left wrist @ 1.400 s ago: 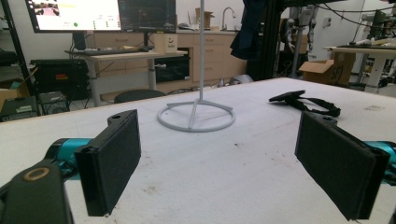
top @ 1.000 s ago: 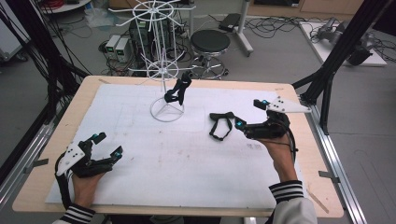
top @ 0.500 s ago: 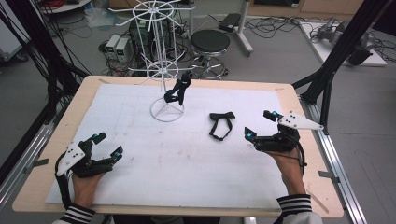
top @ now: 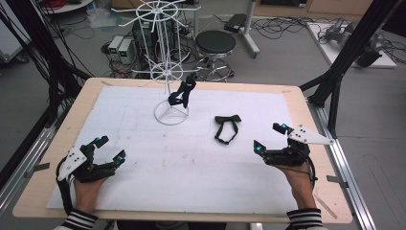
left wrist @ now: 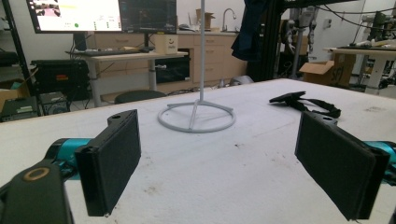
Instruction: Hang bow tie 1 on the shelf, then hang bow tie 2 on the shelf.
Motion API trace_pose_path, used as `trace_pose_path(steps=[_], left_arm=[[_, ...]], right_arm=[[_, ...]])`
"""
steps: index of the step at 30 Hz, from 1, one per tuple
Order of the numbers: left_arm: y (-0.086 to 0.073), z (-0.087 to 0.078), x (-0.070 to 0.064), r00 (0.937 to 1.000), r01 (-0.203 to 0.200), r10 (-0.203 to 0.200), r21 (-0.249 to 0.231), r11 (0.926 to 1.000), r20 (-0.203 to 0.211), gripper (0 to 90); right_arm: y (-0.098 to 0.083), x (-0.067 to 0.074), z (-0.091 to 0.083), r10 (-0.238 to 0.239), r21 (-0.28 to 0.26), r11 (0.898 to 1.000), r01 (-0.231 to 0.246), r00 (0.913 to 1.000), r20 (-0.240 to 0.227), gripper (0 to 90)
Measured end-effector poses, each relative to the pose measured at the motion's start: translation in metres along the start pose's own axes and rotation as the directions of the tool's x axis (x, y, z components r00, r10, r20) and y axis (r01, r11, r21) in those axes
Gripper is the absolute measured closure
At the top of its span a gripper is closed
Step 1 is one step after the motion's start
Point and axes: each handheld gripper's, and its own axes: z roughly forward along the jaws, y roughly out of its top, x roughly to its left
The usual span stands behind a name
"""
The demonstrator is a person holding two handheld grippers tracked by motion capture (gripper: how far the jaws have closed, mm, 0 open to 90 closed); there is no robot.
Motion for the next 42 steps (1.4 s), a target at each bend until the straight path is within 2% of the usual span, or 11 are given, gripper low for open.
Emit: trace_pose_path(steps=[5, 8, 16, 23, 37, 42], left_arm=[[0.000, 0.000, 0.000, 1.0000, -0.001, 0.001, 0.000, 1.0000, 0.001, 14.7], [0.000, 0.000, 0.000, 1.0000, -0.001, 0.001, 0.000, 1.0000, 0.001, 14.7], [0.000, 0.000, 0.000, 1.0000, -0.001, 0.001, 0.000, 1.0000, 0.000, 14.7], [0.000, 0.000, 0.000, 1.0000, 0.000, 0.000, -0.001, 1.0000, 0.000, 14.7], [0.000, 0.000, 0.000, 1.0000, 0.001, -0.001, -0.002, 1.0000, -0.005, 14.7], [0.000, 0.000, 0.000, 1.0000, 0.003, -0.003, -0.003, 1.0000, -0.004, 14.7]], right_arm=[[0.000, -0.002, 0.002, 0.011, 0.001, 1.000, -0.011, 0.9999, -0.001, 2.7], [0.000, -0.003, 0.003, 0.000, 0.004, 1.000, 0.000, 1.0000, 0.001, 2.7], [0.001, -0.009, 0.003, 0.059, 0.021, 0.998, -0.059, 0.9982, -0.004, 2.8], [0.009, -0.011, 0.005, 0.052, 0.047, 0.998, -0.051, 0.9985, -0.017, 2.9], [0.026, -0.018, 0.013, 0.020, 0.086, 0.996, -0.019, 0.9997, -0.011, 2.9], [0.035, -0.022, 0.020, -0.002, 0.122, 0.993, 0.004, 0.9999, -0.014, 2.9]])
